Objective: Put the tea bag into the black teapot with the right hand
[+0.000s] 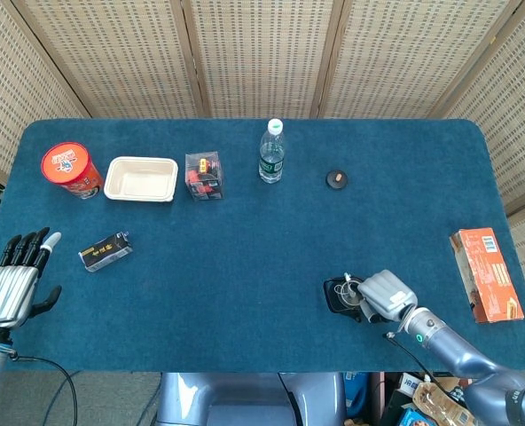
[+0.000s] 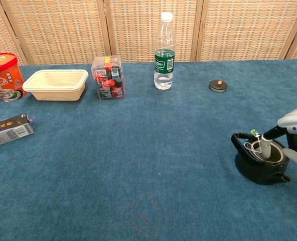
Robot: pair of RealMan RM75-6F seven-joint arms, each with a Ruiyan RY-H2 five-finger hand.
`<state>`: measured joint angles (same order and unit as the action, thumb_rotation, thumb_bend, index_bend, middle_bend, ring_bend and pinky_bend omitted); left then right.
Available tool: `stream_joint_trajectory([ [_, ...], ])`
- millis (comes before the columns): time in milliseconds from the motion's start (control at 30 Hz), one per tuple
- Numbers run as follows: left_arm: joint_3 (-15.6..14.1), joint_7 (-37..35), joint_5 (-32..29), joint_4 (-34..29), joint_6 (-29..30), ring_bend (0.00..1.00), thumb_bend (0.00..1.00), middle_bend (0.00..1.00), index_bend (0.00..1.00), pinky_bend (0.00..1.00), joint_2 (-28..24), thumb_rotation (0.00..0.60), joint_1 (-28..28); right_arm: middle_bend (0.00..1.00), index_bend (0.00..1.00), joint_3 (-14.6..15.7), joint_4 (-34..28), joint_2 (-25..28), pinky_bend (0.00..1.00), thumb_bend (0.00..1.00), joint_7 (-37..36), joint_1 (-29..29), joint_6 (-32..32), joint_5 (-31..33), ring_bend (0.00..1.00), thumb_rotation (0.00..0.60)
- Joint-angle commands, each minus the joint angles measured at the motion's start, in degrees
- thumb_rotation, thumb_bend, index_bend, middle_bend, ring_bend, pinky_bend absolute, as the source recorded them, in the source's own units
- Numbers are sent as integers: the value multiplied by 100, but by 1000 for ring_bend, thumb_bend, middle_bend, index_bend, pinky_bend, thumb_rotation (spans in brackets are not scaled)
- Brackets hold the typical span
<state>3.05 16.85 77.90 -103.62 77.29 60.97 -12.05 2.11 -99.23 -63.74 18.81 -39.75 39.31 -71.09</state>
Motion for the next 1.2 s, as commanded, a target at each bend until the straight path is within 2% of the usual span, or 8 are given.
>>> stream_joint_trajectory([
  [33,-4,-3,1,2,-9,0,374,0,0,0,1,600,-2,955,361,11,3,2,1000,848,30,-12,4,40,929,484],
  [600,-2,-56,52,27,-3,0,374,0,0,0,22,600,-15,951,361,15,-371,288,1000,848,169,24,306,94,929,520],
  [1200,-15,-87,31,64,-8,0,374,0,0,0,14,600,4,951,361,33,-130,66,1000,848,172,-62,194,244,929,536],
])
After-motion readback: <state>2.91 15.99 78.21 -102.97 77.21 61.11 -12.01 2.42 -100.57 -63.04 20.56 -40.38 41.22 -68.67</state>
